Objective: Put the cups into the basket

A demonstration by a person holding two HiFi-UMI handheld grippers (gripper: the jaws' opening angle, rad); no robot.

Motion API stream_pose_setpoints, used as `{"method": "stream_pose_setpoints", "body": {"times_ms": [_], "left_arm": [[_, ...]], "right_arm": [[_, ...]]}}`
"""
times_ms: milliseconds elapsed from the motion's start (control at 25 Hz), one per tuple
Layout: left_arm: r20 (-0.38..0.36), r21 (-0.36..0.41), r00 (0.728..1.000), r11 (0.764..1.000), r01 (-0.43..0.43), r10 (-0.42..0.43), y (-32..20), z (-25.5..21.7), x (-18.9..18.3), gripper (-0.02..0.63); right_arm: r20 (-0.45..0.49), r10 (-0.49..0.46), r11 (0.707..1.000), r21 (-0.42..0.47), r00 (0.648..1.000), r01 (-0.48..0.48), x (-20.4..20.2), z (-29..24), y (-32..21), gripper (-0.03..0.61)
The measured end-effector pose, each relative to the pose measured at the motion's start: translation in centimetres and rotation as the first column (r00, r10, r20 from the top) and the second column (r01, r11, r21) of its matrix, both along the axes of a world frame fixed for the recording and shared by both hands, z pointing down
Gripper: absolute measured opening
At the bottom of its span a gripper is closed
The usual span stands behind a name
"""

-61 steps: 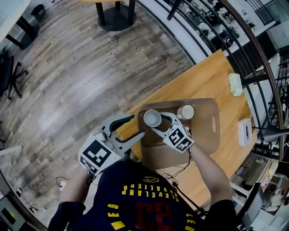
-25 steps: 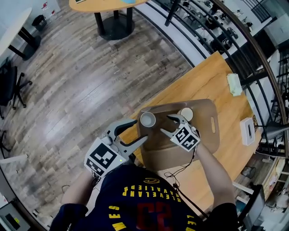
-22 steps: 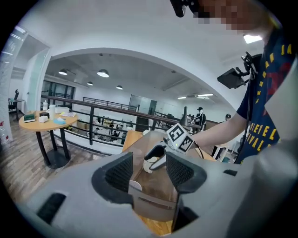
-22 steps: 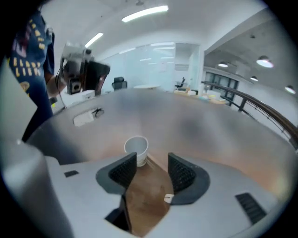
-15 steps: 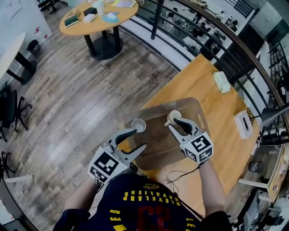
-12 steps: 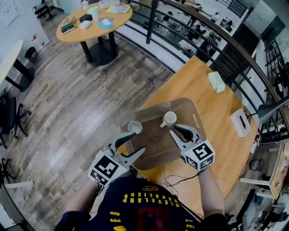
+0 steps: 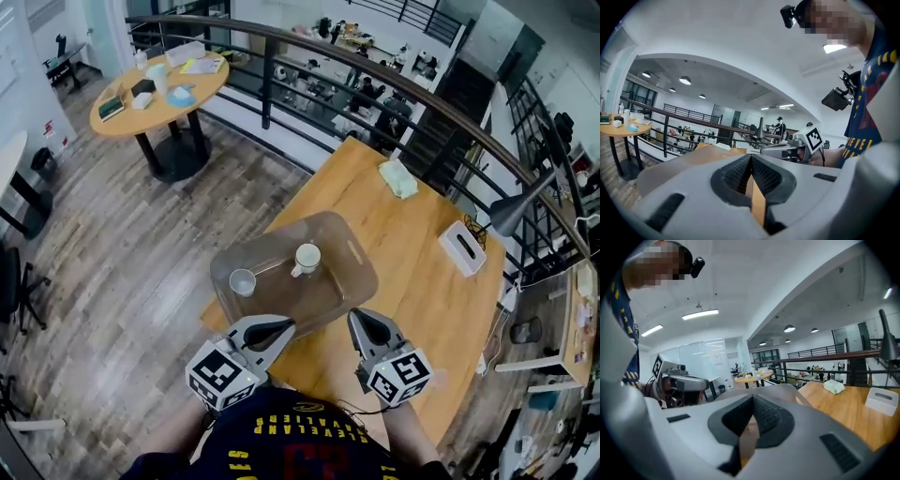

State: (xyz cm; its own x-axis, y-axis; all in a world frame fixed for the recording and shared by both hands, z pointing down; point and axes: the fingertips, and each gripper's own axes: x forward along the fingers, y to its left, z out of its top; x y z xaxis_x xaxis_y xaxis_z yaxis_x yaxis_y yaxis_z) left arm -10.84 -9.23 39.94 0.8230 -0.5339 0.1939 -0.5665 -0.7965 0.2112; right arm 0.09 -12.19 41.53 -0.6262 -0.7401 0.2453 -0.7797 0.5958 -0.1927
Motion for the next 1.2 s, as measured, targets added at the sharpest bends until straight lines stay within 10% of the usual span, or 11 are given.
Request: {"method": "stream_pose_setpoints", "body": {"times_ms": [680,1200], "left_arm": [[-0.047,-0.047,0.998,0.998,-0.032,0.03,7.9,1.1,10.8,0.012],[-0.006,-0.121,0.993,0.986,-0.119,0.119,11.3,3.5,14.1,0.012]], "right_arm": [[0.057,0.08,0.981,0.172,0.995,-0.089,5.6,-1.9,11.8,0.012],[0.069,0.117,0.988,0.093,0.991,-0.123,6.8,0.4,15.1,0.012]]}}
